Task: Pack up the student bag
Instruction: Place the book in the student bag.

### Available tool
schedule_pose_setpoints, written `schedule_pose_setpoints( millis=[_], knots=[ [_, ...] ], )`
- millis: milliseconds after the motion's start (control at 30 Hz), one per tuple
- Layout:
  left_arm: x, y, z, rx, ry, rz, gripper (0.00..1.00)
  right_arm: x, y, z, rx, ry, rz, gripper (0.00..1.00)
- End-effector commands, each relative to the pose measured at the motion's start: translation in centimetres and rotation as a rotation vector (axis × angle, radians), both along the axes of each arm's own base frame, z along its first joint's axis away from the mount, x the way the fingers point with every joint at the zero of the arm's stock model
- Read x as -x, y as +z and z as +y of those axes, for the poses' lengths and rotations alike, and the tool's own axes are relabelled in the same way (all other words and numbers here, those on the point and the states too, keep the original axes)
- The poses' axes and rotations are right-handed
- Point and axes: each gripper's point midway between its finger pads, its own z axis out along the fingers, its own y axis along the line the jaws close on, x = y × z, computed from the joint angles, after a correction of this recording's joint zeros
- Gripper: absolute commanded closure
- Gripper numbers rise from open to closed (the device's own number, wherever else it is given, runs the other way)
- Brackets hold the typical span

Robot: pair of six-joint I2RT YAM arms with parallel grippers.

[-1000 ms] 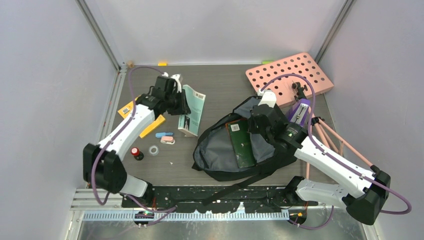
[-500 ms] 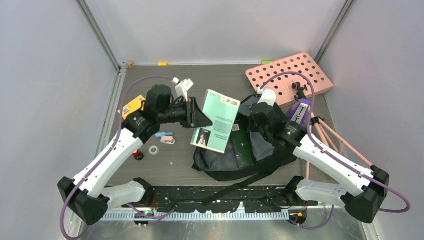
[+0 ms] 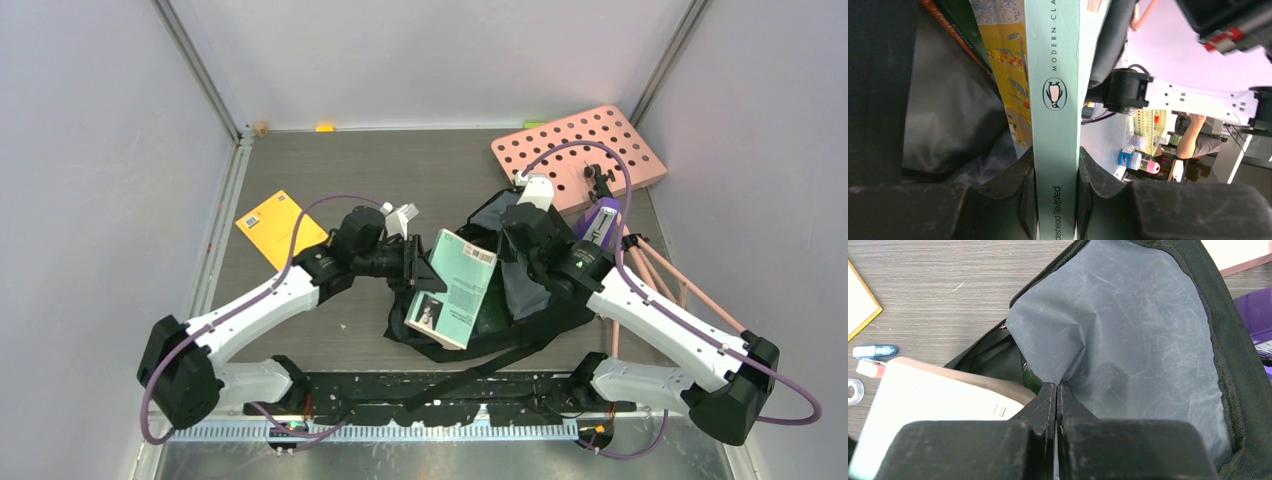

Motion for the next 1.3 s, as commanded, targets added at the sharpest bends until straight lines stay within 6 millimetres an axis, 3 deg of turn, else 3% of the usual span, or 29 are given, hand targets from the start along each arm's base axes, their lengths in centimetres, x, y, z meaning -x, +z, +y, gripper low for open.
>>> schedule_pose_setpoints(
  millis=[0, 167, 467, 600, 833, 1100, 1267],
  knots=[
    [-1.8, 3.0, -2.4, 0.138, -0.011, -0.104, 1.0, -1.5, 7.5, 0.5, -0.182, -0.056, -0.191, 1.0],
    [-2.8, 0.8, -4.0, 0.123, -0.033, -0.074, 1.0, -1.4, 7.7, 0.3, -0.185, -0.058, -0.195, 1.0],
    [-4.6, 1.0, -7.9, 0.216, -0.065, -0.114, 1.0, -1.3, 7.9, 0.1, -0.19, -0.061, -0.203, 1.0],
    [-6.6, -1.8, -7.9, 0.145, 0.016, -0.123, 1.0, -1.2, 8.0, 0.0, -0.192, -0.06, -0.206, 1.0],
    [-9.5, -7.8, -5.9, 0.015, 0.276, -0.09, 1.0, -1.1, 7.8, 0.0, -0.194, -0.06, -0.205, 1.0],
    [-10.2, -9.9, -6.3, -0.121, 0.395, -0.177, 1.0, -1.2, 7.6, 0.2, -0.195, -0.055, -0.207, 1.0],
    [-9.8, -9.5, -8.6, -0.094, 0.433, -0.187, 1.0, -1.3, 7.1, 0.2, -0.194, -0.059, -0.202, 1.0]
  ],
)
